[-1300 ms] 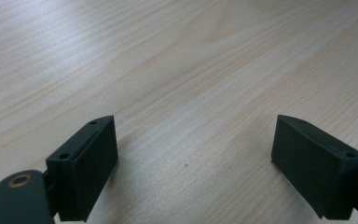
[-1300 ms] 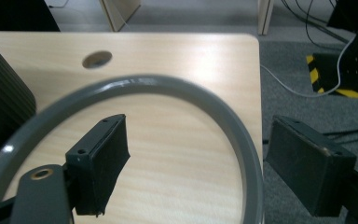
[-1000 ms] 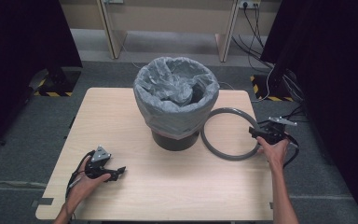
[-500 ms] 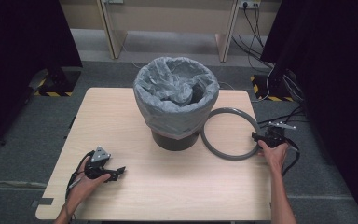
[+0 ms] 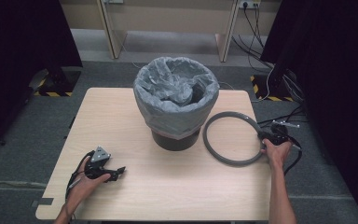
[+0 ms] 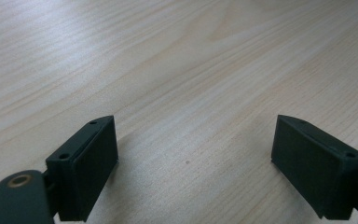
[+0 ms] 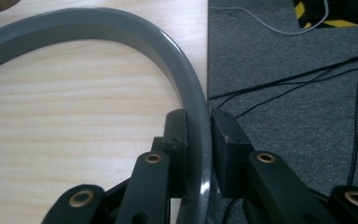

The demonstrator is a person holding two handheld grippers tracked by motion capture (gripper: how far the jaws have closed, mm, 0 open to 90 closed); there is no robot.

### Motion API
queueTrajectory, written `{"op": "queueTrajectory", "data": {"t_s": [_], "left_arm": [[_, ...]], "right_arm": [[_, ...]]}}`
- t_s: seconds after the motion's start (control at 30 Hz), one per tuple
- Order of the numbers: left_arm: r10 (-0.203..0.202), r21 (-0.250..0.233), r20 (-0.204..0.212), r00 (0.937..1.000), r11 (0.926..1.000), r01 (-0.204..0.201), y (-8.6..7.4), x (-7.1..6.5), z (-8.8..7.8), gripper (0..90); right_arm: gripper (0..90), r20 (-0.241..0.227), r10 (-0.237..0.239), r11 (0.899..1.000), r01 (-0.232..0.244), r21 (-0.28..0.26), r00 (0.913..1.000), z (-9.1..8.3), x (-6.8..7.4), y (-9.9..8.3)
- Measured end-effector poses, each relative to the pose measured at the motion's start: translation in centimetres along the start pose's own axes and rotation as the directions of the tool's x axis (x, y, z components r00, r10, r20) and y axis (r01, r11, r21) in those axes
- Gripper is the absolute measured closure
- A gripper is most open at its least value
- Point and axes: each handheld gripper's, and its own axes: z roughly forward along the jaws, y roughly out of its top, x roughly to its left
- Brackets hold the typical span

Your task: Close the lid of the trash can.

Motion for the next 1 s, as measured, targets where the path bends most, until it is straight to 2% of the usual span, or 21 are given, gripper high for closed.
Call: {"op": "queueTrajectory", "data": {"t_s": [0.13,0.37,0.83,1.0], "left_arm": [[-0.001,0.0,0.0,1.0,1.0,0.001,0.0,0.0,0.0,13.2],[0.0,0.001,0.0,1.0,1.0,0.0,0.0,0.0,0.0,13.2],[-0.001,0.0,-0.001,1.0,1.0,0.001,0.0,0.0,0.0,13.2],[-0.002,0.0,-0.002,1.0,1.0,0.002,0.0,0.0,0.0,13.2]], "right_arm": [[78.0,-0.012,0.009,1.0,-0.009,-0.009,0.9999,-1.0,-0.5,0.2],[78.1,-0.044,0.026,0.996,-0.029,-0.078,0.9987,-4.3,-1.5,2.0],[78.2,-0.059,-0.04,0.986,0.03,-0.164,0.9975,-10.5,-1.3,7.4],[78.2,-0.077,-0.049,0.974,0.031,-0.223,0.9959,-13.2,-1.1,9.8]]}}
